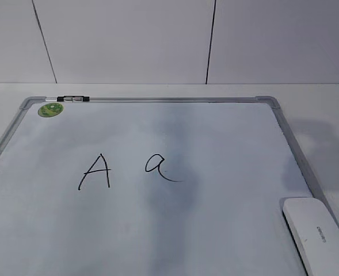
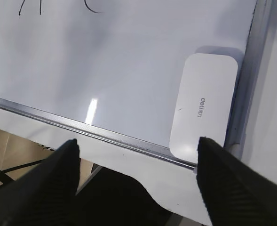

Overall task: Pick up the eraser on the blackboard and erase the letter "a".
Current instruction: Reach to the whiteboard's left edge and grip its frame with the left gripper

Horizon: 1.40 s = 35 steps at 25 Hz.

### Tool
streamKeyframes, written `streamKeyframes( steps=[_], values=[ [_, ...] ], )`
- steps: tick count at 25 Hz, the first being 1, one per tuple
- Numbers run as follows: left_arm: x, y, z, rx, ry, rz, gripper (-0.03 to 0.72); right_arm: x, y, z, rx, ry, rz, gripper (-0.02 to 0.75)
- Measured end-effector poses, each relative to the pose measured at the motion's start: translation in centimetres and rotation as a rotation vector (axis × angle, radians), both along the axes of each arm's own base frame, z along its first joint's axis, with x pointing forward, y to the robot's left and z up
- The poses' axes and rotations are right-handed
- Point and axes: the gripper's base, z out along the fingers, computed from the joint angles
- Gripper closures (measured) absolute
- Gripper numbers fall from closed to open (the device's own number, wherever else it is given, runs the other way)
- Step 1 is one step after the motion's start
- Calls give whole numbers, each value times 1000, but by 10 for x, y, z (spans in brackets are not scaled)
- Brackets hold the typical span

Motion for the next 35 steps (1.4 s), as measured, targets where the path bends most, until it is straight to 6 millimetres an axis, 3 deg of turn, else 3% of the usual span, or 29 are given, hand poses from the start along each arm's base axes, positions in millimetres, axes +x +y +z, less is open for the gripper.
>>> streamKeyframes(
  steps=[7,12,21,26,35],
  values=[
    [20,1,-37,1,60,-2,129,0,0,0,-11,-5,10,146],
    [32,1,-52,1,93,-5,146,0,0,0,-12,-6,12,146],
    [44,2,-59,5,96,-17,228,0,0,0,-13,-6,14,146],
    [50,2,-71,4,135,-23,238,0,0,0,-13,-5,16,146],
    [59,3,-76,5,147,-27,240,0,0,0,-14,-2,17,146]
  ],
)
